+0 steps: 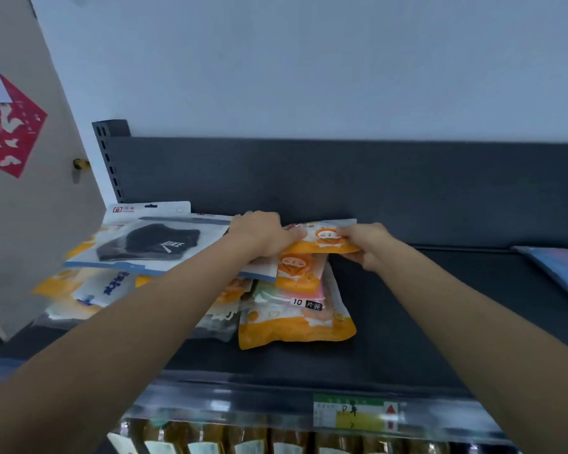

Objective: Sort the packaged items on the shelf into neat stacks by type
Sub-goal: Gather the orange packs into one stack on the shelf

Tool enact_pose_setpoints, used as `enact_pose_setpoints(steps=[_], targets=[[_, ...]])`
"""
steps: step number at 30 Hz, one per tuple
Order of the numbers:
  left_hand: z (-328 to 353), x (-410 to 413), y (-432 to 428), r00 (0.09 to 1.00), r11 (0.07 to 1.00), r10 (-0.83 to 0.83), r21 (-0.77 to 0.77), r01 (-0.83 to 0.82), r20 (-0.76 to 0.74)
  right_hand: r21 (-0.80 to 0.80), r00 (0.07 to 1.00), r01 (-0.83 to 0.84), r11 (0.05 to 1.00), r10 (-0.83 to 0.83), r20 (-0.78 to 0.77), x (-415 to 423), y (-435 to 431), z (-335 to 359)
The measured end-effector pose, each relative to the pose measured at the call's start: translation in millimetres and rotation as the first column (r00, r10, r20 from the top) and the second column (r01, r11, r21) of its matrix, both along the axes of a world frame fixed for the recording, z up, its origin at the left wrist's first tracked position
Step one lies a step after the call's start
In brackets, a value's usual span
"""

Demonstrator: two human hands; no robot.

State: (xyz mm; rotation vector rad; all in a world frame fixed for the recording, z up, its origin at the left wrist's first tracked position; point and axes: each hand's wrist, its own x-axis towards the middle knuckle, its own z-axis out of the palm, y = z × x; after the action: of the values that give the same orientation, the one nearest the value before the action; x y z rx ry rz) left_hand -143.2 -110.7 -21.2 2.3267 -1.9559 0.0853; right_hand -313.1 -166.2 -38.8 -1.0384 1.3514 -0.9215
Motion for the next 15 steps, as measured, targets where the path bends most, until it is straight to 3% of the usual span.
enact_pose_setpoints(steps=[2,4,7,9,15], targets=[[1.5,-3.1,-2.4,0.994,1.0,-0.029,-0.01,0.028,-0.102,0.001,0.999,0.037,0.999,-0.037,0.003,-7.0,3.5,2.6],[2.4,-9.1,-6.8,0.939,0.999,-0.053,-0.03,0.046,-0.339,-0.004,0.998,0.06,0.998,-0.06,0.036,-17.4,11.4,6.9],[1.6,-24.2,-15.2,0.714,0.998,-0.065,-0.038,0.054,-0.698,-0.015,0.994,0.106,0.994,-0.106,0.025,-41.1,25.2,13.1],[-1.2,-37.9,-22.0,0.618,0.997,-0.066,-0.024,0.076,-0.784,-0.022,0.992,0.125,0.992,-0.126,-0.025,-60.4,34.4,16.9],[-7.9,-98.4,-33.3,0.499,0.987,-0.047,0.037,0.158,-0.865,-0.085,0.979,0.146,0.986,-0.157,-0.134,-128.6,46.8,24.8]])
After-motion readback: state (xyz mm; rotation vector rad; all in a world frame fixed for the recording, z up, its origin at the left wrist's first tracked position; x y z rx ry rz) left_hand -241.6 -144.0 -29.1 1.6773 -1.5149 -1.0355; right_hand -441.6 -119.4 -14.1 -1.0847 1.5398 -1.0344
